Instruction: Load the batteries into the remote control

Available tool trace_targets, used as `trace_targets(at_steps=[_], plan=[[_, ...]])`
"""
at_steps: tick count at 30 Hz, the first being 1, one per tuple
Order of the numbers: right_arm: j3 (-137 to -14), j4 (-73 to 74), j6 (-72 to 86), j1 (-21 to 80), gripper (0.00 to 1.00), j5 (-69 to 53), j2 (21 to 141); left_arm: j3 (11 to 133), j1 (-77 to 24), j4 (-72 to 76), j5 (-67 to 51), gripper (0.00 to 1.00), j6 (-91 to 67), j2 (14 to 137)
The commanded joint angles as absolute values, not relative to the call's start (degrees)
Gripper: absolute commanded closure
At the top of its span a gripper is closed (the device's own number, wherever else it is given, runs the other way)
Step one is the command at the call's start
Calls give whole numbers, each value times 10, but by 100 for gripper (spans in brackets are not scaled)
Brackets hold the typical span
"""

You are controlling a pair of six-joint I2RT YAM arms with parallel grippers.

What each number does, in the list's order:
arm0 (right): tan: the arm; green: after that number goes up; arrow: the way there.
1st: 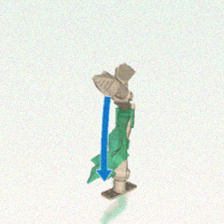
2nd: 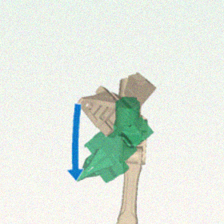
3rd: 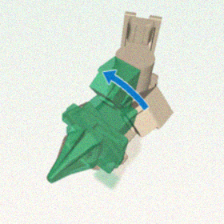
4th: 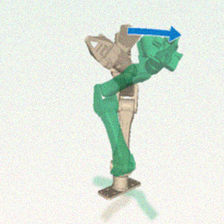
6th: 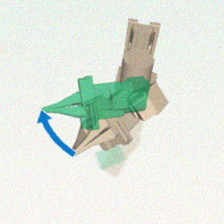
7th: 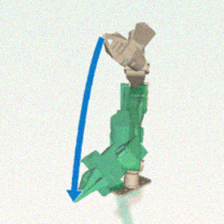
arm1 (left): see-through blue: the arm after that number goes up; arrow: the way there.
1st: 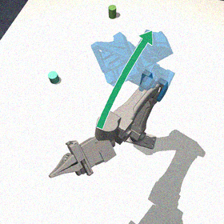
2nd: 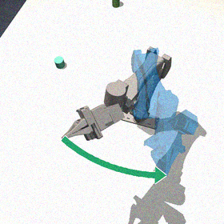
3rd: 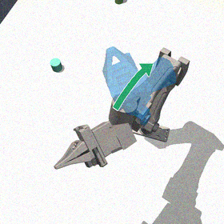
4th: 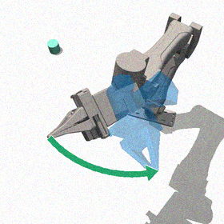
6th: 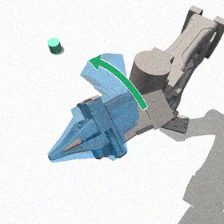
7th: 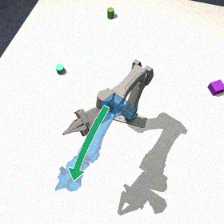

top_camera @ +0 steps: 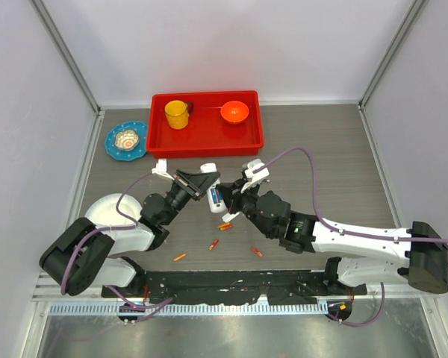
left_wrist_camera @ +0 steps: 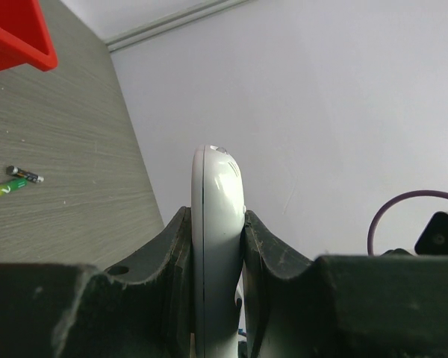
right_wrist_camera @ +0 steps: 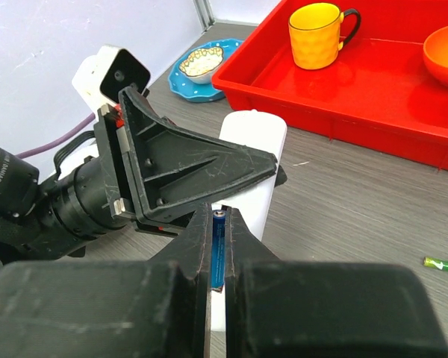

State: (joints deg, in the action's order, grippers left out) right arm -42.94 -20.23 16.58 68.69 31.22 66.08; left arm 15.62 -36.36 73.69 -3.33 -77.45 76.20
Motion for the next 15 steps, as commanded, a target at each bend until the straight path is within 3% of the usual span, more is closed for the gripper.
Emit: trace_targets(at_steps=[1, 15], plan=[[-429, -252, 161, 692, 99, 335, 665, 156, -368, 886, -8, 100, -762, 745], [-423, -265, 160, 692, 99, 342, 686, 156, -376, 886, -7, 100, -762, 738]])
